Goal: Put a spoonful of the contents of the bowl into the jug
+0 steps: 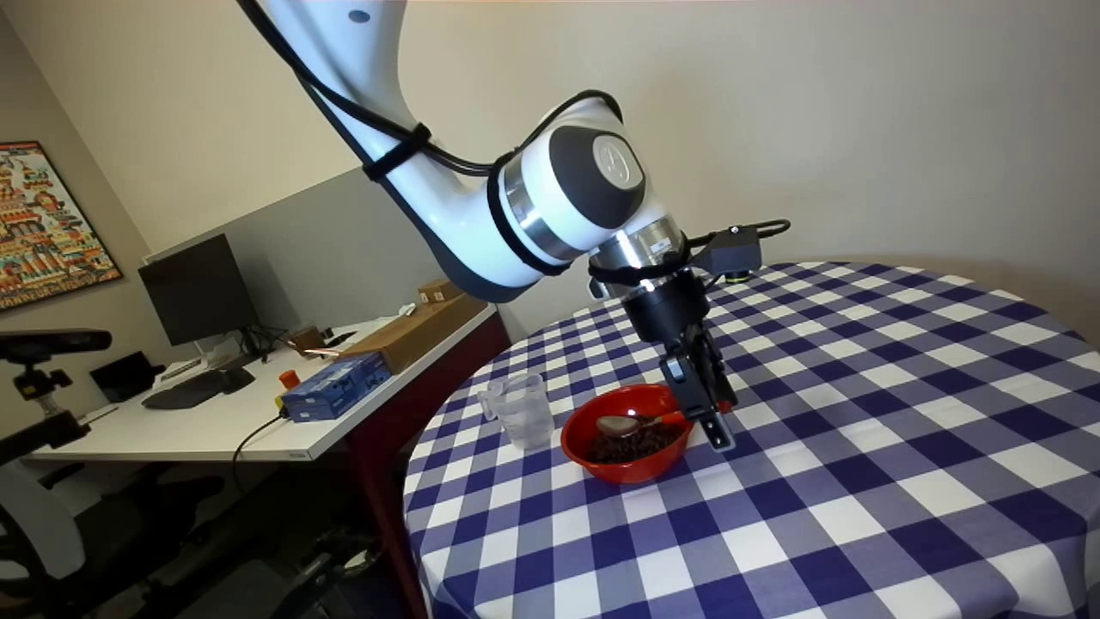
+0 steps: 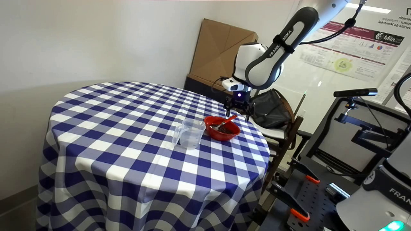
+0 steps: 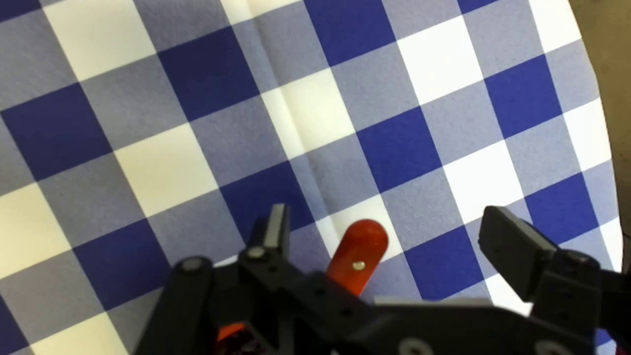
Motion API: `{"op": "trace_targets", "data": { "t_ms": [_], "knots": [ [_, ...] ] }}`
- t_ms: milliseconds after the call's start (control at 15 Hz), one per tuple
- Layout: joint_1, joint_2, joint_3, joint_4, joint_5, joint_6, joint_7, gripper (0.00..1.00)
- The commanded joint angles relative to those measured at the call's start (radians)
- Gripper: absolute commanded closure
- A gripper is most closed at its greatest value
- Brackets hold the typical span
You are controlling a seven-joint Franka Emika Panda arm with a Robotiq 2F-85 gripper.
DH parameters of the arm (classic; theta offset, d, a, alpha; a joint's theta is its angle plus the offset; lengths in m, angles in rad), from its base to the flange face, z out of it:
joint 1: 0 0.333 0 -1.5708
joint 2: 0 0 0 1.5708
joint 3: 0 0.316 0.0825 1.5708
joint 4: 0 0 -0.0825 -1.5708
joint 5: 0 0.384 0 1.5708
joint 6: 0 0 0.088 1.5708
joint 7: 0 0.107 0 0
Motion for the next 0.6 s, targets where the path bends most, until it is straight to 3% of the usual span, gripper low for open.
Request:
{"op": "trace_targets", "data": {
  "t_ms": [0,533],
  "knots": [
    [0.016,0.005,-0.014,-0.011,-0.041,0.035,0.029,0.33],
    [0.020,0.000,-0.009,-0.011,-0.055,0.043,0.033,0.94]
  ]
}}
